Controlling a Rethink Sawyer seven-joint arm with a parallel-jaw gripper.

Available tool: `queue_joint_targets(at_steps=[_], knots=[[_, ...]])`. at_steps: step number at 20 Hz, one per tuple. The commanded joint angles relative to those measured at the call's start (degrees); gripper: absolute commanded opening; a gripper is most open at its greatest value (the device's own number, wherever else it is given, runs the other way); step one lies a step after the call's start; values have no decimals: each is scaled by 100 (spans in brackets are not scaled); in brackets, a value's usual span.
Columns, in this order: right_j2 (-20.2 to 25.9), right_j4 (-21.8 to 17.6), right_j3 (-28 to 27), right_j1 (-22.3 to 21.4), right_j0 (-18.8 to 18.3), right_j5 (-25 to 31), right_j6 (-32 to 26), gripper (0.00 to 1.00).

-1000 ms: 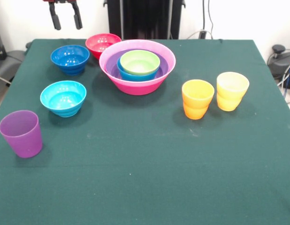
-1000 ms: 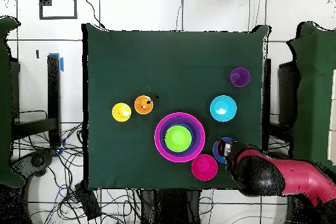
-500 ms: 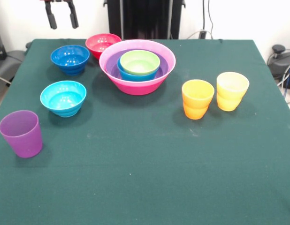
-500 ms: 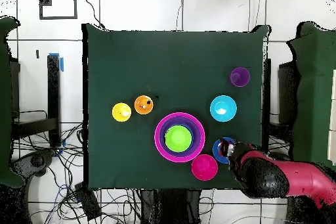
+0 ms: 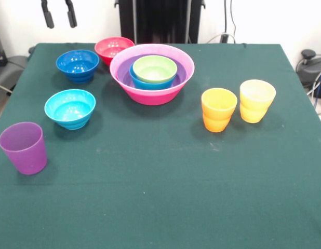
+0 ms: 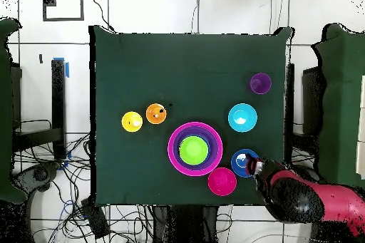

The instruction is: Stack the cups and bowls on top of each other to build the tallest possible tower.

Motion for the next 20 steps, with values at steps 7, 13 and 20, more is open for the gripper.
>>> queue_joint_targets(at_steps=[7,13,20], knots=[[284,-842,674,241,-202,286,-1359,100],[343,-920,845,118,-305,246,-1275,100],[406,-966,1050,-66,-373,188,-1167,100]])
